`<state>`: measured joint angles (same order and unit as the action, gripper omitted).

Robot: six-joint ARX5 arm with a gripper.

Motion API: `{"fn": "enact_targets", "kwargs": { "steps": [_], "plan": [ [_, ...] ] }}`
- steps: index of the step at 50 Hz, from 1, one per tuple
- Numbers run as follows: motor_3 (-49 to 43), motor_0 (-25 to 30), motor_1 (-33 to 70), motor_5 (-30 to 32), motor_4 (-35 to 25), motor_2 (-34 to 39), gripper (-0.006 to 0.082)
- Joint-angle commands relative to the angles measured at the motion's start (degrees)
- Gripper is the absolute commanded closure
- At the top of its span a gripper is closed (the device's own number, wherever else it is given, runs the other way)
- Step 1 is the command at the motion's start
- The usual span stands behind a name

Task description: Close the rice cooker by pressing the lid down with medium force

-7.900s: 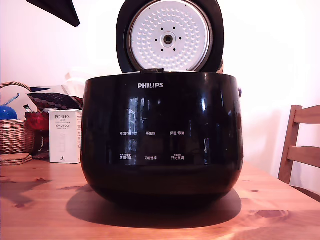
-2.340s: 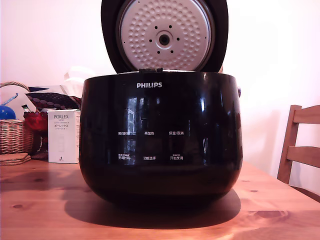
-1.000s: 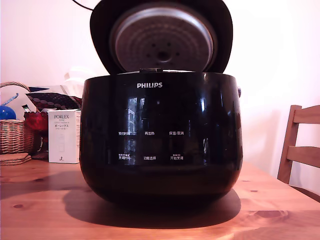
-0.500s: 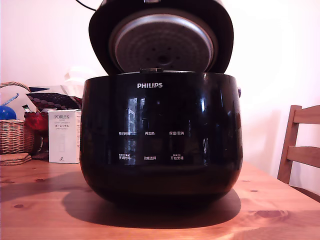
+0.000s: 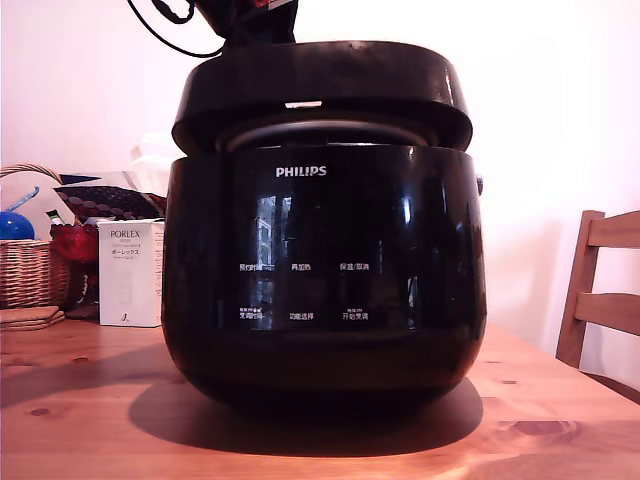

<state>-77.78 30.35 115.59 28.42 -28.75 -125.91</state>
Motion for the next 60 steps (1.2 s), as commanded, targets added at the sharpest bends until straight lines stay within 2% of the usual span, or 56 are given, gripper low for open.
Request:
{"fn": "enact_targets", "kwargs": {
  "steps": [1, 13, 36, 60],
  "plan": [
    [-0.55, 0.28, 1.07, -1.11, 0.70, 2.95, 0.0789],
    [-0.59, 0.81, 0.92, -1.07, 0.76, 6.67, 0.0789],
    [-0.68, 0.79, -3.23, -5.03, 2.14, 8.20, 0.0789],
    [-0.70, 1.42, -10.38, -5.49, 3.34, 18.56, 0.0789]
  ]
}}
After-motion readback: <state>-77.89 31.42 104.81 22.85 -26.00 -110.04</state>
